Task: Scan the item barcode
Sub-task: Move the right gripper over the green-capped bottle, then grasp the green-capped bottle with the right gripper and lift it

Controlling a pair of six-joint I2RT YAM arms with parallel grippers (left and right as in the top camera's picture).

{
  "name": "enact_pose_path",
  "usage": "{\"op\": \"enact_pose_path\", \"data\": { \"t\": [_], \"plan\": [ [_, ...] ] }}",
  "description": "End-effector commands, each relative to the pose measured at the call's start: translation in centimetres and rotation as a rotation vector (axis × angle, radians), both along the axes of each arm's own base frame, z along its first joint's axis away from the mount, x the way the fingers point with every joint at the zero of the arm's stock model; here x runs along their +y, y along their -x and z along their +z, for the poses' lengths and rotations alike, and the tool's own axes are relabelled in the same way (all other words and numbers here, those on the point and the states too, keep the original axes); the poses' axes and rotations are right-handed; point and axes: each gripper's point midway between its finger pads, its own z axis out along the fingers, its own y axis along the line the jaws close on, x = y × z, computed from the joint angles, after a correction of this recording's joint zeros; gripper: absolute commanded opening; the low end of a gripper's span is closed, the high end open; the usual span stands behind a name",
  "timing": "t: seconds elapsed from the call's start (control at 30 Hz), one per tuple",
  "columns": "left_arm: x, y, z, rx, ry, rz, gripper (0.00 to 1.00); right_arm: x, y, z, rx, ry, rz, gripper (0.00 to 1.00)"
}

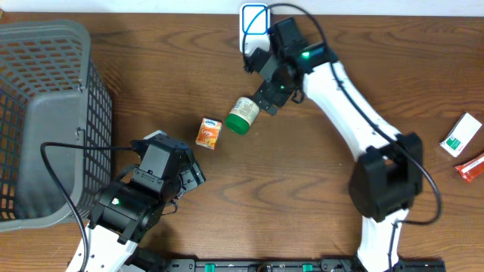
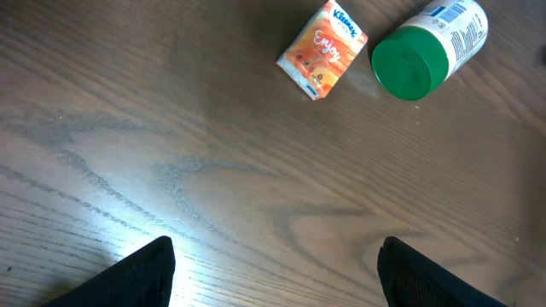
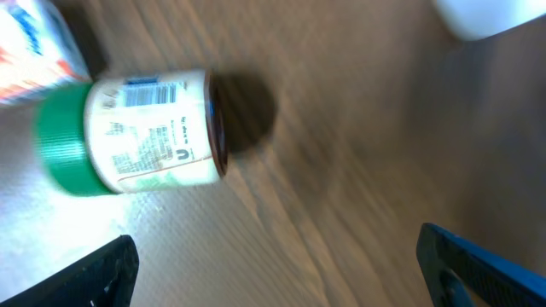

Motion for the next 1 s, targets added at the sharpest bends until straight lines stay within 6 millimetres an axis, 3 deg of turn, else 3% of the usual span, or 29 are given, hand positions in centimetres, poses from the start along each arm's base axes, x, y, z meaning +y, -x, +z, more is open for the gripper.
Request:
{"op": "enact_pose_path", "data": {
  "t": [0.0,0.17,0.37,0.63,0.87,0.97],
  "plan": [
    [0.6,-0.1,0.1,-0.016,-0.031,0.01,0.77,2.0,0.5,-2.3,0.017,0.031,0.063,0.99],
    [1.1,-0.3,0.1,-0.027,-0.056,0.025,0.77,4.6,1.4,-2.5,0.0,0.022,0.116,0.99],
    [1.1,-0.3,0.1,-0.033,-0.084,-0.023,0.77,6.2,2.5,-2.8,0.018,0.012,0.118,0.99],
    [2.2,0.0,0.1,-0.033,-0.158,-0.043,0.77,6.4,2.4,-2.8,0.017,0.005,0.113,0.99],
    [2.9,0.3,0.8,-0.065,-0.17,-0.028,0.77,6.5,2.4,-5.0,0.053,0.013,0.082,0.99],
    [2.9,0.4,1.0,-0.077,-0.165,-0.027,0.77,6.4,2.2,-5.0,0.049,0.016,0.068,0.99]
  ]
}}
